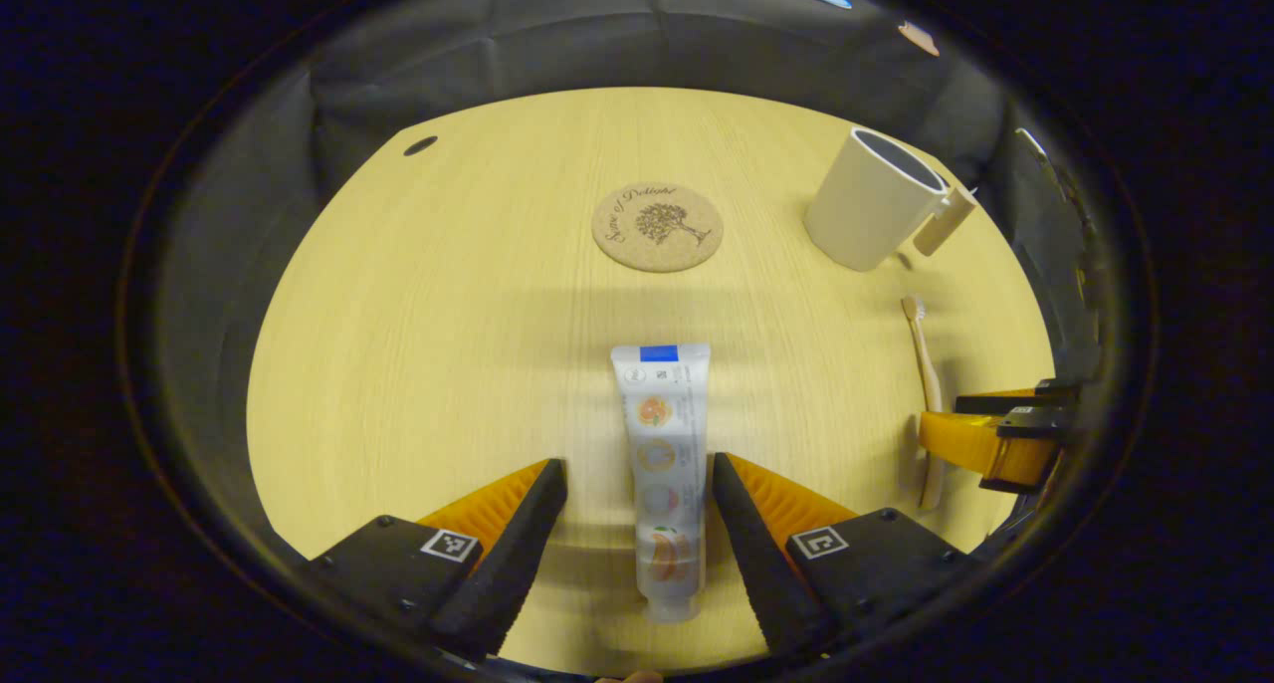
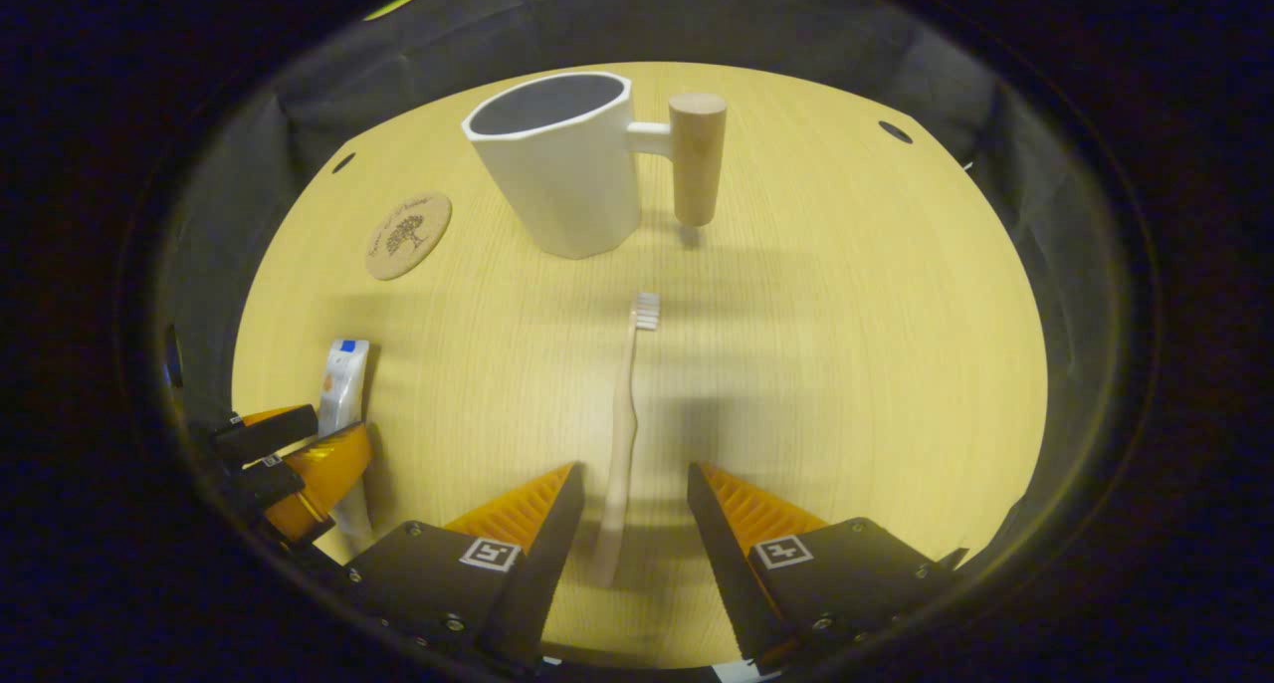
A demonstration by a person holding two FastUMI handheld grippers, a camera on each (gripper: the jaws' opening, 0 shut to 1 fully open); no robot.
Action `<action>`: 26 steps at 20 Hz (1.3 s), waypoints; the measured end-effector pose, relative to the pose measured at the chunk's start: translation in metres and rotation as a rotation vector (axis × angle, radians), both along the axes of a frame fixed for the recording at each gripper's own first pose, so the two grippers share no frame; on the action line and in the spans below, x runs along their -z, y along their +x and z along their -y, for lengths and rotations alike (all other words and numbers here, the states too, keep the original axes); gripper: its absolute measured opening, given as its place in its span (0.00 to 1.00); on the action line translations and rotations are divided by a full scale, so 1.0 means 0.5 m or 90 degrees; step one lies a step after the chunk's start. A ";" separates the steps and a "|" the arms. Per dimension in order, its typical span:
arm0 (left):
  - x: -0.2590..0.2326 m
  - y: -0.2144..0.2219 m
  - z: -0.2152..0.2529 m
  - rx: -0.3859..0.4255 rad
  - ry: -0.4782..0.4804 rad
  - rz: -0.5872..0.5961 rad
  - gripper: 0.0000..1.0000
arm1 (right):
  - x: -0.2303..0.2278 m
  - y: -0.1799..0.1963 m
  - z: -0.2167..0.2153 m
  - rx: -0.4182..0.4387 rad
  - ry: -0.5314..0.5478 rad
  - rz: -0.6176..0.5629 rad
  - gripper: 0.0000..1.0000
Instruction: Put the toothbrush and toothpaste on the desktop into the cup, then pick up the cup and place it on the coaster on the desktop.
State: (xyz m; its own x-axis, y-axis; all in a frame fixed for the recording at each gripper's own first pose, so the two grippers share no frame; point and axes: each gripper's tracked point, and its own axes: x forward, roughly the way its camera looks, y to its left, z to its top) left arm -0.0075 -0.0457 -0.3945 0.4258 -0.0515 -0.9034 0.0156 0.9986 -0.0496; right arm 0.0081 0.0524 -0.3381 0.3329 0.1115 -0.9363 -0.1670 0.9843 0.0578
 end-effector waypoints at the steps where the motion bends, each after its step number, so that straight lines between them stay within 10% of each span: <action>1: -0.002 0.002 -0.001 -0.004 0.002 0.000 0.98 | 0.002 -0.003 0.001 -0.004 -0.010 -0.017 0.71; 10: -0.003 0.011 0.009 0.010 0.010 0.000 0.96 | 0.005 0.000 -0.004 0.032 -0.043 -0.107 0.74; 15: -0.003 0.018 0.016 0.024 0.014 0.004 0.71 | 0.006 -0.008 0.001 0.020 -0.044 -0.107 0.59; 16: -0.002 0.018 0.015 0.018 0.015 0.001 0.49 | -0.003 -0.014 0.003 0.043 -0.044 -0.106 0.41; 17: 0.001 0.023 0.019 0.020 0.014 0.000 0.49 | 0.009 -0.012 0.002 0.045 -0.040 -0.101 0.22; 21: 0.000 0.022 0.022 0.018 0.012 -0.007 0.43 | 0.002 -0.011 0.001 0.040 -0.037 -0.092 0.04; 26: 0.003 0.017 0.018 0.004 0.011 -0.010 0.22 | 0.000 -0.010 0.002 0.037 -0.017 -0.078 0.03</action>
